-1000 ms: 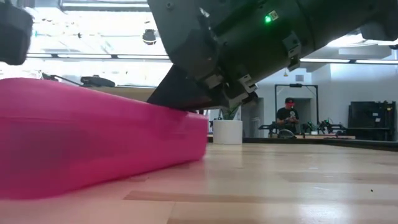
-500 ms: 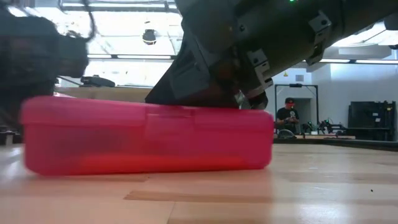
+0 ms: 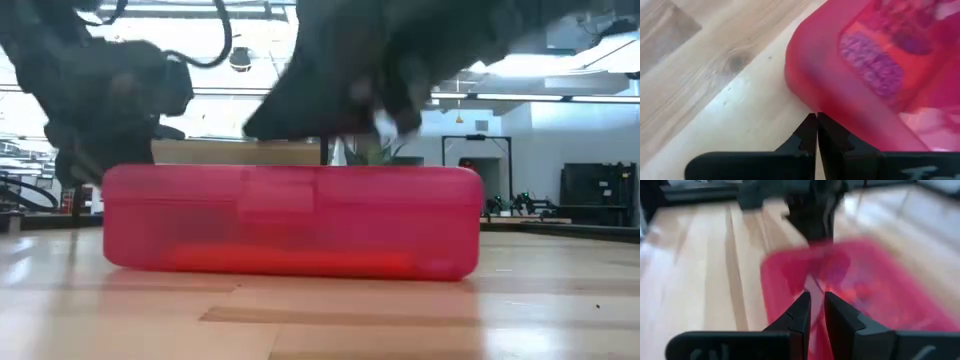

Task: Pack school essentials
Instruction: Close the red supply box, then return to Home Position

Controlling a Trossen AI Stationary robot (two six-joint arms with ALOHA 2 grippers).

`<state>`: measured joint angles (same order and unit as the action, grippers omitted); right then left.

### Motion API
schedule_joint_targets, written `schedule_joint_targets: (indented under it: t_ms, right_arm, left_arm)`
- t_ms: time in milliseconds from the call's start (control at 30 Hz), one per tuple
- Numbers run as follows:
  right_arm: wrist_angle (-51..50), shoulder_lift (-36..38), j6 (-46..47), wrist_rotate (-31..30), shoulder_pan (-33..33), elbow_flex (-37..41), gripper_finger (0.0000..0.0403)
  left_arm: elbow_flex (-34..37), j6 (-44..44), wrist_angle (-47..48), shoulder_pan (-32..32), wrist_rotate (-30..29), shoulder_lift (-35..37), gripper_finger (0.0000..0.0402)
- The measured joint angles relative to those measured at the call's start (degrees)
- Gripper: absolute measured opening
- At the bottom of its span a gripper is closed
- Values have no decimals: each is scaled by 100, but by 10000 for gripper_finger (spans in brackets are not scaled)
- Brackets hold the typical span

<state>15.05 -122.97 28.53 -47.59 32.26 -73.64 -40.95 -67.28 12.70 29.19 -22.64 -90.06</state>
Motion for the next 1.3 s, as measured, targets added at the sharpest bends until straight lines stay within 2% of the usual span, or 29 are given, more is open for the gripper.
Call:
schedule_joint_targets:
  t_ms: [133, 200, 333, 467, 533, 633, 733, 867, 1067, 1133, 1300]
  right_arm:
    - [-201, 613, -978, -101, -27, -10, 74]
    - [-428, 1076, -1510, -140, -51, -10, 74]
    - [-1269, 2157, -2564, -315, -202, -12, 74]
    - [-2337, 3400, -2843, -339, -578, 203, 74]
    - [-2717, 4210, -2839, -344, -773, 627, 74]
    - [-2646, 5501, -2706, -291, -1033, 1637, 74]
    - [-2151, 6935, -2394, -289, -1267, 3031, 74]
    - [-1462, 8566, -2052, -258, -1525, 4743, 74]
    - [-1189, 10291, -2169, -302, -1721, 6201, 74]
    - [-1083, 10885, -2305, -292, -1795, 6431, 74]
    - [-1176, 12050, -2451, 268, -1865, 7009, 74]
  left_arm:
    - [0, 77, 84, 5, 117, 491, 0]
    - [-2, 344, 125, 44, 14, 968, 0]
    - [-111, 1948, 260, 48, -208, 2076, 0]
    - [-328, 4085, 312, 46, -288, 3340, 0]
    - [-400, 4685, 308, 48, -391, 4003, 0]
    - [-358, 5206, 345, 42, -810, 5087, 0]
    - [-126, 5899, 379, -38, -495, 6141, 0]
    - [512, 5913, 452, -314, 111, 7483, 0]
    - [1903, 5456, 316, -550, 338, 9017, 0]
    - [2133, 5351, 174, -588, 480, 8973, 0]
    - [2779, 5216, -1041, -684, 1729, 8717, 0]
